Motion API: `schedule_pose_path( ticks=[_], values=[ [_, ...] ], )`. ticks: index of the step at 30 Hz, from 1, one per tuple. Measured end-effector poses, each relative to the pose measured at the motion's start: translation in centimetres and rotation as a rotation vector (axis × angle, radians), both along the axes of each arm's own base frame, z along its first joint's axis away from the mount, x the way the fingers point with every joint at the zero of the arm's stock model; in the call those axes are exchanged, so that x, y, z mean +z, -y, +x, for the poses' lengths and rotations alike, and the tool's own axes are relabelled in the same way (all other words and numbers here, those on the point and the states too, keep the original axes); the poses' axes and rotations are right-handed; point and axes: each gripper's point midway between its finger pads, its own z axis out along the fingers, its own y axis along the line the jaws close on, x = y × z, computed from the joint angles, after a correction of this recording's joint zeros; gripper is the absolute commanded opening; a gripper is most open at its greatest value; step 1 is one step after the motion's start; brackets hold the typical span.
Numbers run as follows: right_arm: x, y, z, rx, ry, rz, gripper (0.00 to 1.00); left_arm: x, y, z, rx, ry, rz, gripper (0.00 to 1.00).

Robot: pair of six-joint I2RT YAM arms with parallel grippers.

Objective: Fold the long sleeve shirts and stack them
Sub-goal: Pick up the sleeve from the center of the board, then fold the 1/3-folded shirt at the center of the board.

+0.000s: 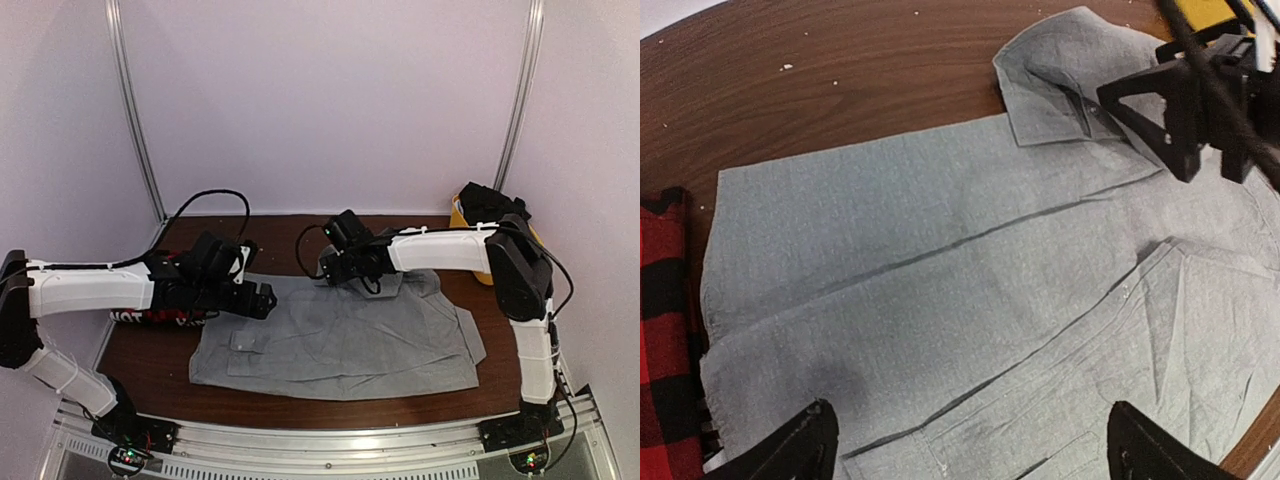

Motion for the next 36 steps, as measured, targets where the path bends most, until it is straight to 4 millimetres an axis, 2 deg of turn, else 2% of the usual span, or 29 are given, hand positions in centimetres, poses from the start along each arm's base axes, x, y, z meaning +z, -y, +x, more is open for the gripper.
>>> schedule_pose_path(
  ticks=[3,5,7,10,14,17,20,25,28,31,36],
  values=[
    [-2.2,0.1,0.7,-0.013,-0.023,-0.074,0.78,-0.5,-0.4,-0.3,-0.002,-0.01,0.004,0.95],
    [-3.4,0.4,1.2,-0.028,-0.033,-0.124,0.67,-0.8,-0.5,-0.5,-0.004,-0.015,0.004,0.95],
    [-4.3,1.2,1.6,-0.051,-0.042,-0.171,0.51,-0.8,-0.6,-0.5,-0.004,-0.018,0.003,0.95],
    [-4.7,2.8,2.1,-0.083,-0.051,-0.217,0.32,-0.6,-0.6,-0.4,-0.002,-0.013,-0.003,0.96],
    [-3.8,5.6,3.6,-0.145,-0.044,-0.231,0.1,-0.6,-0.8,-0.2,0.005,-0.011,-0.004,0.96],
    [-1.7,7.8,4.6,-0.187,-0.024,-0.217,0.05,-0.7,-1.2,0.1,0.015,-0.011,-0.002,0.95],
    [1.7,10.1,4.7,-0.218,0.005,-0.174,0.02,-0.7,-1.8,0.5,0.025,-0.008,0.004,0.96],
    [8.4,13.8,3.4,-0.237,0.066,-0.033,0.0,-0.1,-2.8,2.0,0.033,0.01,0.013,0.95],
    [11.1,15.1,1.9,-0.211,0.091,0.055,0.0,1.0,-3.1,3.5,0.031,0.033,0.01,0.95],
    [11.9,15.3,0.3,-0.155,0.082,0.116,0.0,2.4,-3.4,5.1,0.023,0.061,-0.002,0.95],
    [10.9,15.5,-2.7,-0.081,0.03,0.196,0.0,4.1,-3.2,6.9,-0.032,0.103,-0.029,0.95]
  ],
)
